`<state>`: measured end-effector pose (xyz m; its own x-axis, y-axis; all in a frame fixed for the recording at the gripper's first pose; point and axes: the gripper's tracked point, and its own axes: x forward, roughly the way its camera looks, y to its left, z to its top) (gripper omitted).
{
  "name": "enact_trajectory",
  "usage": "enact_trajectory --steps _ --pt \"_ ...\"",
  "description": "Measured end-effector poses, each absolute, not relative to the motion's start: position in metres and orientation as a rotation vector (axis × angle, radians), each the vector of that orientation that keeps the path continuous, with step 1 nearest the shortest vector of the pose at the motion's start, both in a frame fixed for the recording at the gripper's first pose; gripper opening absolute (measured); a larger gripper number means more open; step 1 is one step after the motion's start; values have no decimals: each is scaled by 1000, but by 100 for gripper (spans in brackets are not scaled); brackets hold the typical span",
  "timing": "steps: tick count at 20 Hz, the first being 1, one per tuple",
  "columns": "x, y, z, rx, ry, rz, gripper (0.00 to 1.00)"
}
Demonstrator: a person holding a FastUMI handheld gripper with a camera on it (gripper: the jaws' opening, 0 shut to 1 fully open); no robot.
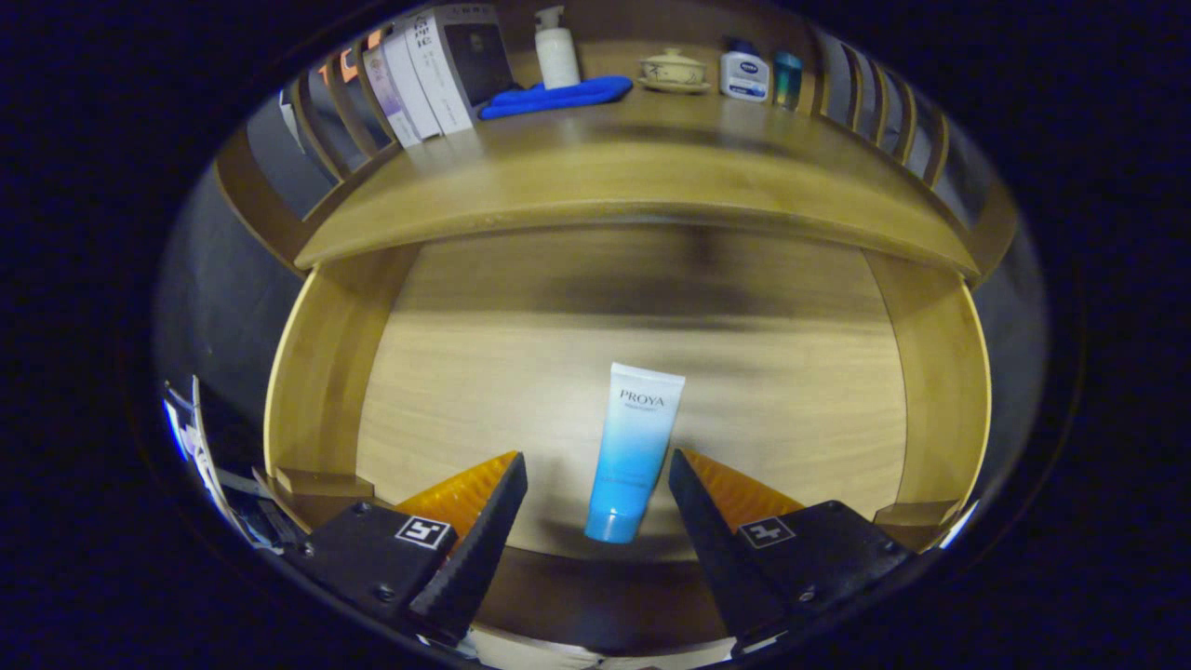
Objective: Pull open the drawer, take out the items inside it, and place them on the countertop above the cabinet.
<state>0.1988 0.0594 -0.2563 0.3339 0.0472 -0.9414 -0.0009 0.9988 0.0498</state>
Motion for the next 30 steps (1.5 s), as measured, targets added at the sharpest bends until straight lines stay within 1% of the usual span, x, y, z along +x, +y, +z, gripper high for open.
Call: enact_trajectory --steps 7,9,14,18,19,20,23,27,30 --pt "200 53 -274 51 1313 -32 97" --pt "197 50 -280 21 1333 -42 95" --pt "195 44 -289 -57 1368 -74 94" --pt "198 48 -288 -63 1388 -68 83" --pt "198 49 -288 -65 1386 -65 75" --pt "199 49 -288 -70 1372 -63 71" --pt "198 54 -286 -73 1340 -58 47" --pt "202 48 -283 -39 1294 -108 40" --pt "200 45 -276 -18 1278 -99 39"
